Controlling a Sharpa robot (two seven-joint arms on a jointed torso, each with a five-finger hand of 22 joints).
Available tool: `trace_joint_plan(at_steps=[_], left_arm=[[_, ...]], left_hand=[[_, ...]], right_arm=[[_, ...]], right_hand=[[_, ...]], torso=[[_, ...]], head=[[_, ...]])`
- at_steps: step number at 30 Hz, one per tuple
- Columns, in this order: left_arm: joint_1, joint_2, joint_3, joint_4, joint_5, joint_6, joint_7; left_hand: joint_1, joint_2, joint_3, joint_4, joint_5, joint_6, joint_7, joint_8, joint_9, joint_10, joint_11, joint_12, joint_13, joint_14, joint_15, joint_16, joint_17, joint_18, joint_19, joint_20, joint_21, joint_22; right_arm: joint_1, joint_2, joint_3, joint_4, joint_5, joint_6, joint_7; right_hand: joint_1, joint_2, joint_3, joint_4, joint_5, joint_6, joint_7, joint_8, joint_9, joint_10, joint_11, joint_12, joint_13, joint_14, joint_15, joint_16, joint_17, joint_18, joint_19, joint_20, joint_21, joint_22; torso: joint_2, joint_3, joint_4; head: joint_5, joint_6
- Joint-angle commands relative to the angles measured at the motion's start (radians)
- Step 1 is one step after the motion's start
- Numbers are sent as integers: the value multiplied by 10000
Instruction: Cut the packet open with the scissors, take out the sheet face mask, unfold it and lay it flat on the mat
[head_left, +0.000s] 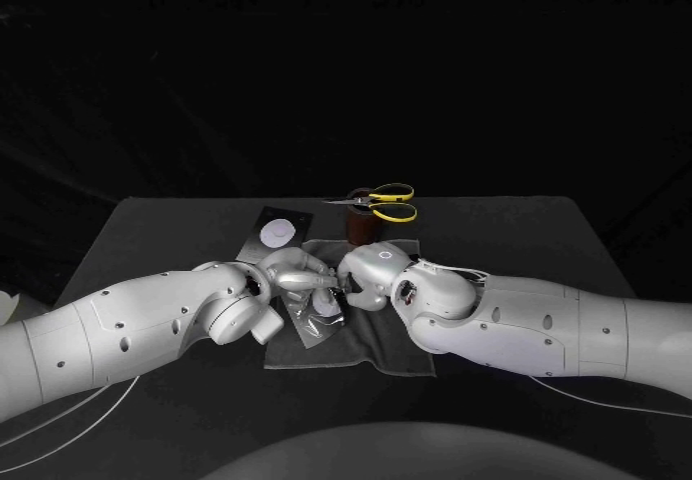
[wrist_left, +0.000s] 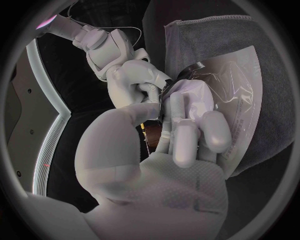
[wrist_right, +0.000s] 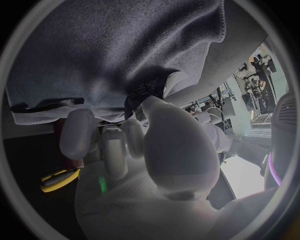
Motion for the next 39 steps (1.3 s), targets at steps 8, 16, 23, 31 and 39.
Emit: trace_joint_plan(at_steps=[8,16,23,31,39], left_arm=[[11,77,74,-191,-648,407,223],[-1,-5,67,-270,-1012,682,-496],[-2,-107,66,-315,-1176,754,-885],[-3,-237,67,-327,-1929,1045,-2012],[-4,-323,71,-256,-3339,1340,-2959]], left_hand=[[109,199,912,-1018,8,-128,23,54,20,-131,24,69,22,82,15,-62,-56,26,-121,19,-32,-34],[163,207,895,-1054,31,-150,34,69,37,-168,35,102,40,120,29,51,128,19,-127,37,-10,5],[15,32,1110,-1164,555,-67,-14,318,311,-136,2,313,115,203,3,302,464,-42,30,51,258,395],[-624,-247,1496,-1366,1887,-6,-233,944,984,61,-213,901,274,483,-198,712,1027,-297,868,-153,926,1562],[-675,-241,1513,-1365,1920,-14,-247,982,1034,78,-226,927,268,458,-212,646,894,-299,884,-173,938,1577]], right_arm=[[-318,246,-69,-274,-3,222,47],[-426,428,-69,-557,-8,185,48],[-458,503,-68,-632,-10,174,60],[-466,547,-68,-726,-35,295,26],[-468,553,-68,-757,-101,343,-17]], right_hand=[[132,-4,-107,1,-30,-127,78,-63,-19,-83,20,-86,957,987,62,-4,2342,147,-87,44,-110,200],[161,3,-155,21,-31,-175,94,-90,-35,-125,34,-144,921,969,70,-47,2280,164,-127,53,-214,150],[181,20,-159,24,-29,-176,95,-90,-37,-139,36,-165,907,968,73,-49,2278,167,-136,55,-238,139],[197,33,-160,25,-29,-174,96,-89,-37,-140,37,-163,909,968,75,-51,2276,168,-137,57,-240,139],[208,39,-161,24,-28,-174,96,-89,-38,-145,38,-169,905,967,76,-53,2273,168,-138,57,-244,138]], torso=[[40,-3,-4],[17,-12,-1],[11,-9,-8],[17,-22,-8],[21,-21,-1]], head=[[-17,-107],[-19,-193],[-14,-208],[-17,-243],[9,-243]])
